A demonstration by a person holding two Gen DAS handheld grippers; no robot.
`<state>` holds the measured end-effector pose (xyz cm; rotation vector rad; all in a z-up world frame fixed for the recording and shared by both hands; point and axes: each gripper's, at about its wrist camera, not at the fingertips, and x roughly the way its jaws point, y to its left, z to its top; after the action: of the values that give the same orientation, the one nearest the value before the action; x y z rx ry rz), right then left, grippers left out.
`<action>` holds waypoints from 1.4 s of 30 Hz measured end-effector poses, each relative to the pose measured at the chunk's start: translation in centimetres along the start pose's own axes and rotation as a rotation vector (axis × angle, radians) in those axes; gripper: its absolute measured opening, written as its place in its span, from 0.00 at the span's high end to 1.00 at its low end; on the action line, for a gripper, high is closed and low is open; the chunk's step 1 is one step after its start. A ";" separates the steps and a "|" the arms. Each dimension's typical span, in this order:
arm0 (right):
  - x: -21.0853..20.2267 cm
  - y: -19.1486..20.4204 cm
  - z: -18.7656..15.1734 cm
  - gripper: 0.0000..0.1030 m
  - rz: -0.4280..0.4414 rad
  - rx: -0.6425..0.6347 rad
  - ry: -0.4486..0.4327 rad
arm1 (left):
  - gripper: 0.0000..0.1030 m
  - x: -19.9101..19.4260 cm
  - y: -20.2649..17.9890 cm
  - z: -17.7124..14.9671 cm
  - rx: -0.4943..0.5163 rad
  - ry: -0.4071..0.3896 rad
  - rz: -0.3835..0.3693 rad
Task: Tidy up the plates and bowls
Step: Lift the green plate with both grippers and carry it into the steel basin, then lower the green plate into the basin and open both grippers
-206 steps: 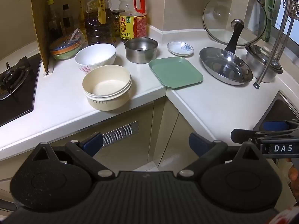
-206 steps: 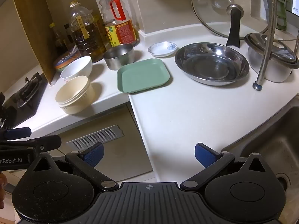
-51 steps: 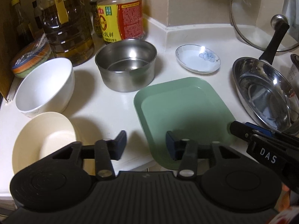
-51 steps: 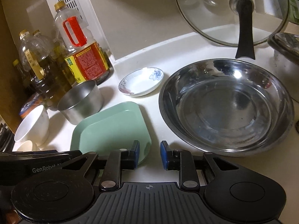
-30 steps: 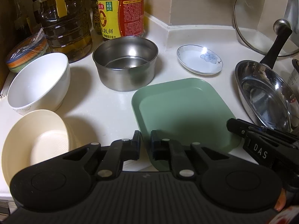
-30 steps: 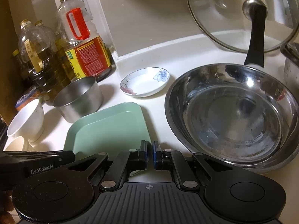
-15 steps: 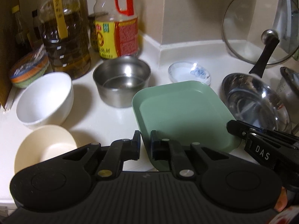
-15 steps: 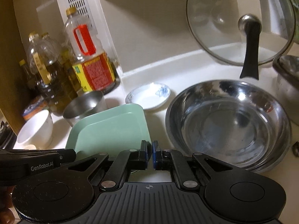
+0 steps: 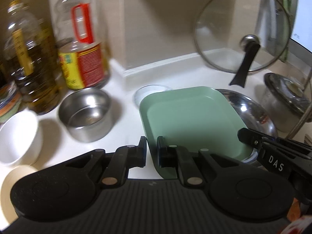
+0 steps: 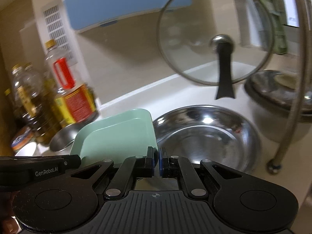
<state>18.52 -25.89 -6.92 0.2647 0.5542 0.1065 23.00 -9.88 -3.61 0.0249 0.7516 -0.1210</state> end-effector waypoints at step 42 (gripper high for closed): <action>2.3 -9.0 0.1 0.95 -0.239 0.152 0.059 | 0.90 9.5 -8.7 1.9 0.153 0.119 -0.158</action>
<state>20.78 -34.14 -10.50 0.3423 0.6492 -0.1603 30.15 -19.57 -8.57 0.1188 0.8616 -0.3297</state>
